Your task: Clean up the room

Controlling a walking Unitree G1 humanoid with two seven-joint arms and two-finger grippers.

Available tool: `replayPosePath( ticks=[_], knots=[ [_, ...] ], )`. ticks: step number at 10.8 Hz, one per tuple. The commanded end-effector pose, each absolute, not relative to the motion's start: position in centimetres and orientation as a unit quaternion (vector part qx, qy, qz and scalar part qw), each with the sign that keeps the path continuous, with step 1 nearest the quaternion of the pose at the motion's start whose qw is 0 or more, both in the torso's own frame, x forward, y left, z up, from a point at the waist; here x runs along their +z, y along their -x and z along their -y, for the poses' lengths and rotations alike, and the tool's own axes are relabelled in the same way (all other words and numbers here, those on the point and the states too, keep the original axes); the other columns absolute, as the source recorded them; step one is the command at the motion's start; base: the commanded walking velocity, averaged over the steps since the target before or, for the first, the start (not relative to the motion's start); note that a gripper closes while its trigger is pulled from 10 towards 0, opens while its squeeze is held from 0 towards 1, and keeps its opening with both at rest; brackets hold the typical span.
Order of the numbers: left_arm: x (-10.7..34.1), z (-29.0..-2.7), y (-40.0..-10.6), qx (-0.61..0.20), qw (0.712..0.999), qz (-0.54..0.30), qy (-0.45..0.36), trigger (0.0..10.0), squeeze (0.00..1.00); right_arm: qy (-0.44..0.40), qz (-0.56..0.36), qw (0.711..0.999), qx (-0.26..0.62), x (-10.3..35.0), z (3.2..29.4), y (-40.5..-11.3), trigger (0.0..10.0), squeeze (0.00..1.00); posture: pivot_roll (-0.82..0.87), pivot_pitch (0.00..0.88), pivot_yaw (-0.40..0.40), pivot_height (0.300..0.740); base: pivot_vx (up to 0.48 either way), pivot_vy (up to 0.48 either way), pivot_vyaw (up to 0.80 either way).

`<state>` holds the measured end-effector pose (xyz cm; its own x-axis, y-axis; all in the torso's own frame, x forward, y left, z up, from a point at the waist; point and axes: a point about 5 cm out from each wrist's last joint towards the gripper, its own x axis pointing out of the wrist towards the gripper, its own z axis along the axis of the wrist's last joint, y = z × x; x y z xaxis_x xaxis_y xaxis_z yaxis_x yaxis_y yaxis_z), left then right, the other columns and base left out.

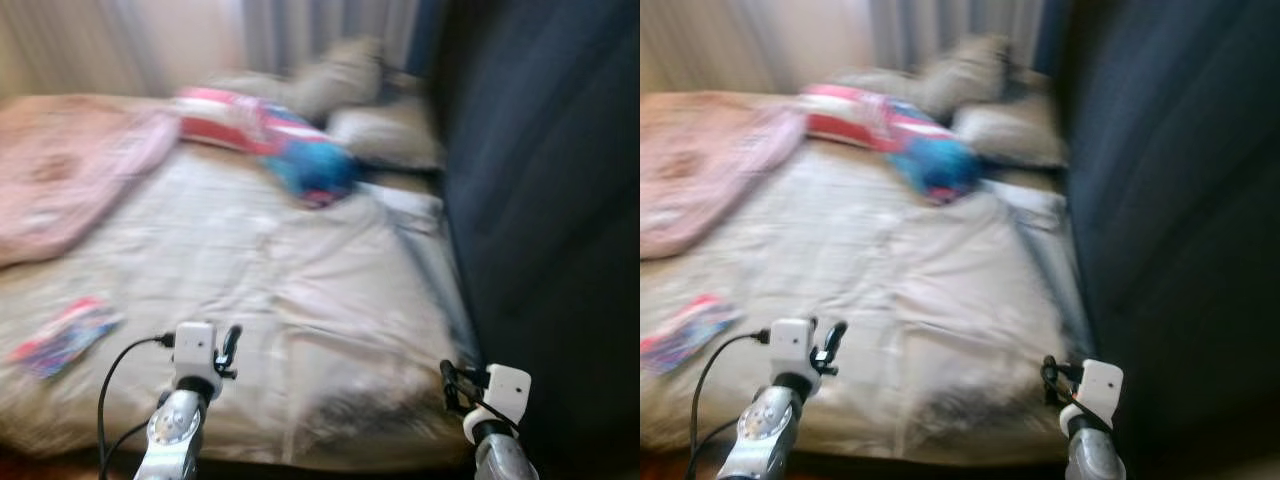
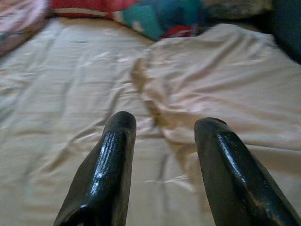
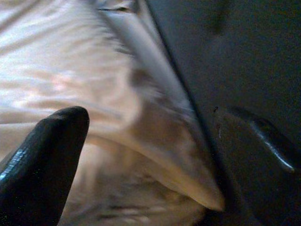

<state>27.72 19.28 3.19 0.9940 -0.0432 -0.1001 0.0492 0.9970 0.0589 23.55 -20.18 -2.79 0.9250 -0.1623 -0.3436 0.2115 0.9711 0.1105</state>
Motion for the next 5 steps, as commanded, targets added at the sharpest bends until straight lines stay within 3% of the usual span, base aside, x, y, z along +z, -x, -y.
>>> replayPosePath(
  ticks=[1, 5],
  knots=[
    [3.09, -19.04, -27.69, -0.029, 0.998, -0.056, -0.029, 10.0, 0.0, -0.075, -0.172, 0.977, -0.101, -2.98, 20.34, -23.24, 10.0, 0.0, 0.05, 0.112, -0.025, 0.74, 0.0, 0.0, 0.0],
    [3.31, -18.85, -27.74, -0.03, 0.998, -0.054, -0.029, 10.0, 0.0, -0.075, -0.165, 0.979, -0.097, -2.81, 20.12, -23.39, 10.0, 0.0, 0.05, 0.114, -0.022, 0.74, 0.0, 0.0, 0.0]
  ],
)
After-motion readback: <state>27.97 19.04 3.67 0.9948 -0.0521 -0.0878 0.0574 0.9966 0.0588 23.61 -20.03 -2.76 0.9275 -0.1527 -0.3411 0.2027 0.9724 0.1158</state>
